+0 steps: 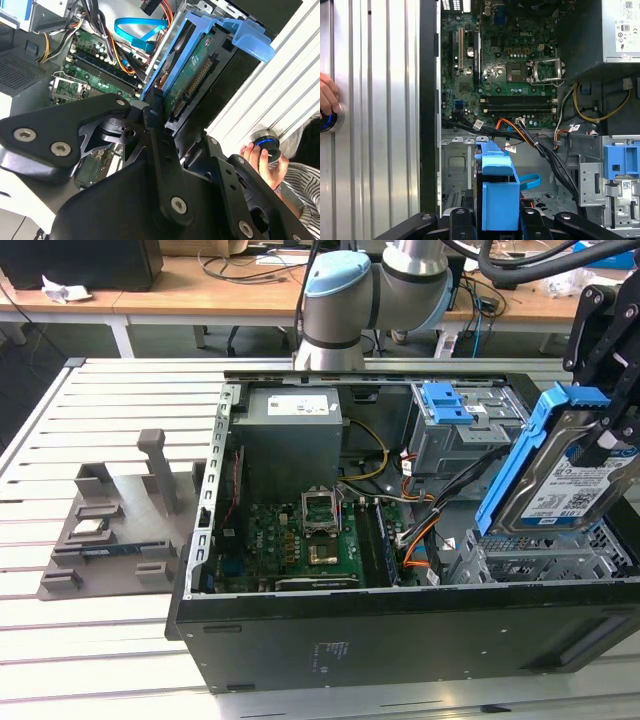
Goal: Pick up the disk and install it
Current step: 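Insert the disk into the insertion slot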
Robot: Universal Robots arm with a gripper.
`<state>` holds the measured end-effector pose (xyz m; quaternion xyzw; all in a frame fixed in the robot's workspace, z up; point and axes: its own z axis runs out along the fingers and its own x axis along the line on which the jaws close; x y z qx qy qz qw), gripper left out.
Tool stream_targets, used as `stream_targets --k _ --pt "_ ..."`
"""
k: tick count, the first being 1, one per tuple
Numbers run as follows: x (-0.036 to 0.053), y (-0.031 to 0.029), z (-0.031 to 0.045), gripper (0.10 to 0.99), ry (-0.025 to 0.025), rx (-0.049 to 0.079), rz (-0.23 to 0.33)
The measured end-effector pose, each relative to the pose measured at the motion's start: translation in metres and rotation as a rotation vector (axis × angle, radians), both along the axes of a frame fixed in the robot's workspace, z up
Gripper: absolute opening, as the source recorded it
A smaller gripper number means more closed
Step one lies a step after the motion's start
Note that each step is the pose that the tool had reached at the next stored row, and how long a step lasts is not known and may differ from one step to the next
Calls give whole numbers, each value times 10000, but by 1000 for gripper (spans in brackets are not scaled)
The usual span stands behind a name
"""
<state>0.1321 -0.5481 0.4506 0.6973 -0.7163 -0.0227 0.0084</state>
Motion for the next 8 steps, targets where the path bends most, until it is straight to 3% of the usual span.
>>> stream_targets --k 3,8 --pt "1 0 -5 365 0 -14 0" --pt "3 14 -45 365 0 -145 0"
